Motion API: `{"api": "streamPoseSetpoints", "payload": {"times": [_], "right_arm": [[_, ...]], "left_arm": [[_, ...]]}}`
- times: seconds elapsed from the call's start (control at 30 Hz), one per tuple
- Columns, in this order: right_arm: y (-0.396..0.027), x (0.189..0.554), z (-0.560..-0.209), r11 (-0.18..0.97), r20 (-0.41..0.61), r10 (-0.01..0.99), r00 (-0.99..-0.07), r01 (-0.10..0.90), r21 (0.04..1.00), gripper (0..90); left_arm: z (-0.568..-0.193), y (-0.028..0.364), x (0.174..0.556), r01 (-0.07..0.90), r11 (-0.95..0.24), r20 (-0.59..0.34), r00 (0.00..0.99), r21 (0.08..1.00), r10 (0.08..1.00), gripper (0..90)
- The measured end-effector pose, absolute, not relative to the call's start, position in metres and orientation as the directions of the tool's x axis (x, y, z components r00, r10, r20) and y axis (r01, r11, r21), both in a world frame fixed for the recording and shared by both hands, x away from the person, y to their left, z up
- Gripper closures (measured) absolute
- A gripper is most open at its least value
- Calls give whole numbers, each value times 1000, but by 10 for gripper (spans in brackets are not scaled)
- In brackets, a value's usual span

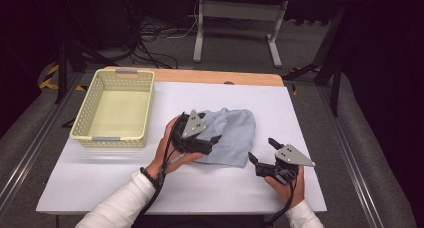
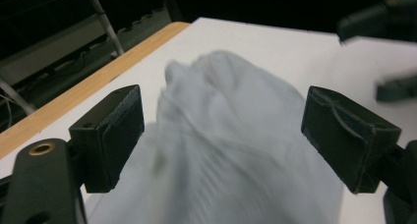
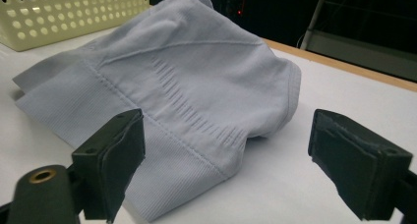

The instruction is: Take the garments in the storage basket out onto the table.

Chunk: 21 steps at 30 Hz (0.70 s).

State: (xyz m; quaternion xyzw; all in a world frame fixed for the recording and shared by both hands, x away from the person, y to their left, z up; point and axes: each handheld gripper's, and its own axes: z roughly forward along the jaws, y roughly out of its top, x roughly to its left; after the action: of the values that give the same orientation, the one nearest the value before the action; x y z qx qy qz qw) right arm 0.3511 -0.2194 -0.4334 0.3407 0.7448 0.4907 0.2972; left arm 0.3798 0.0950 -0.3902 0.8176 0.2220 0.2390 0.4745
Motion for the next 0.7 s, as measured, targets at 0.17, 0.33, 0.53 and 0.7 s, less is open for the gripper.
{"api": "streamPoseSetpoints", "payload": {"times": [0.17,0.33,0.53,0.7], "right_arm": [[-218,358,-440,312,-89,787,-611,269,911,158],[-214,363,-447,336,-62,779,-624,331,882,161],[-202,375,-455,400,-33,769,-638,441,803,213],[-195,387,-458,385,0,806,-592,523,761,228]], "left_arm": [[-418,113,356,158,-524,207,795,837,570,145],[-444,130,348,215,-576,195,801,789,566,141],[-459,146,353,248,-602,203,789,759,580,181],[-462,150,367,266,-605,169,808,750,565,231]]}}
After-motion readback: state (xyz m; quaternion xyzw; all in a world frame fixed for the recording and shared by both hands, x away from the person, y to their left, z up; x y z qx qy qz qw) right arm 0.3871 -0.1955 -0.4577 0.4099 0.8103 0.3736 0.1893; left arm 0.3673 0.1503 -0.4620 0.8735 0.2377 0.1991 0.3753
